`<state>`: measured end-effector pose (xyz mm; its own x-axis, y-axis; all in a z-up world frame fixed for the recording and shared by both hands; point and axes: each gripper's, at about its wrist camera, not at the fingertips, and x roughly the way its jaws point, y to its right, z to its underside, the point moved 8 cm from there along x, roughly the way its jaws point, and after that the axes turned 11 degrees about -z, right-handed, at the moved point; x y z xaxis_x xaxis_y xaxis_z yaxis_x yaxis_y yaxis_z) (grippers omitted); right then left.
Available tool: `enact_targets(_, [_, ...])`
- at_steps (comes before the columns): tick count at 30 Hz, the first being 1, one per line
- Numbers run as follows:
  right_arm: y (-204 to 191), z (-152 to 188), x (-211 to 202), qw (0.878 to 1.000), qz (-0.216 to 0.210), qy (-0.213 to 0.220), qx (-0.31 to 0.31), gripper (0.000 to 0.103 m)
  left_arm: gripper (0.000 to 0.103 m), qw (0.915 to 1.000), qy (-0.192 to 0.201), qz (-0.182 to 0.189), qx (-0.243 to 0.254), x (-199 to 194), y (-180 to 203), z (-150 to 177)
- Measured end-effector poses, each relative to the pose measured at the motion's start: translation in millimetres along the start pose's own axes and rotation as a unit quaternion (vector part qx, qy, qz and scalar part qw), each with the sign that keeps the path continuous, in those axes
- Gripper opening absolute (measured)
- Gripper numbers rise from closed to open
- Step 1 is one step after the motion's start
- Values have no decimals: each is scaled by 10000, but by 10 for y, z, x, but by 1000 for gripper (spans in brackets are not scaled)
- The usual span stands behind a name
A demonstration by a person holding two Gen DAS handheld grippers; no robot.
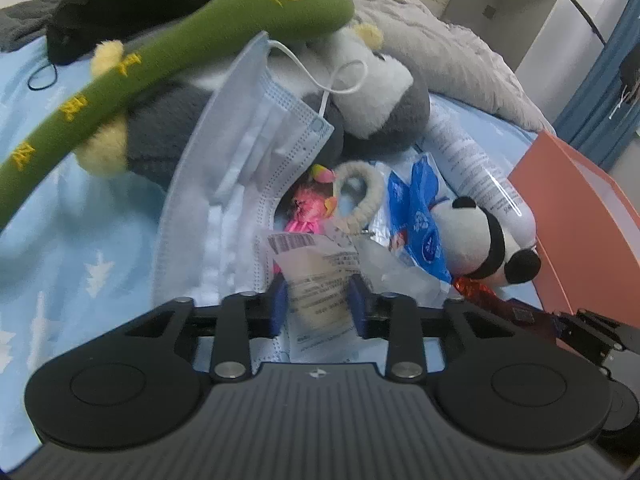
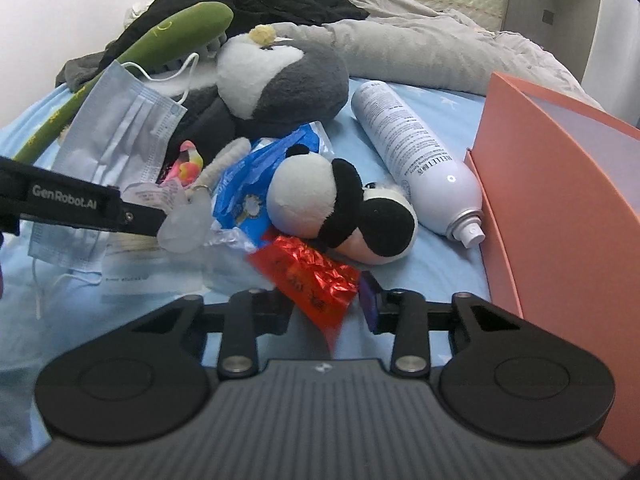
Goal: Organize soft objects
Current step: 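Grasp the mask's paper tag with the left tool while the right tool grasps a red foil packet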
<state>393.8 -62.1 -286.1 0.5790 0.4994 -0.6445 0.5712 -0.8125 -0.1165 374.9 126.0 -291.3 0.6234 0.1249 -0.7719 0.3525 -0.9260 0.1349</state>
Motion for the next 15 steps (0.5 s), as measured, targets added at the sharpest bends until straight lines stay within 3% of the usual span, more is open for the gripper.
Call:
enact_targets(3, [-18,2,-53,10000,0,21,-1,25,23,10000,65,12,-27,-105,-25,-14])
enact_targets(7, [-48,2,-152,10000,-28,60,11,25,14,9999,143,34,-30,-264,-19,-7])
enact_targets(15, [-127,34,-488,9998,-56,186,45,18,11,9993,328,176,-63,-725,73,68])
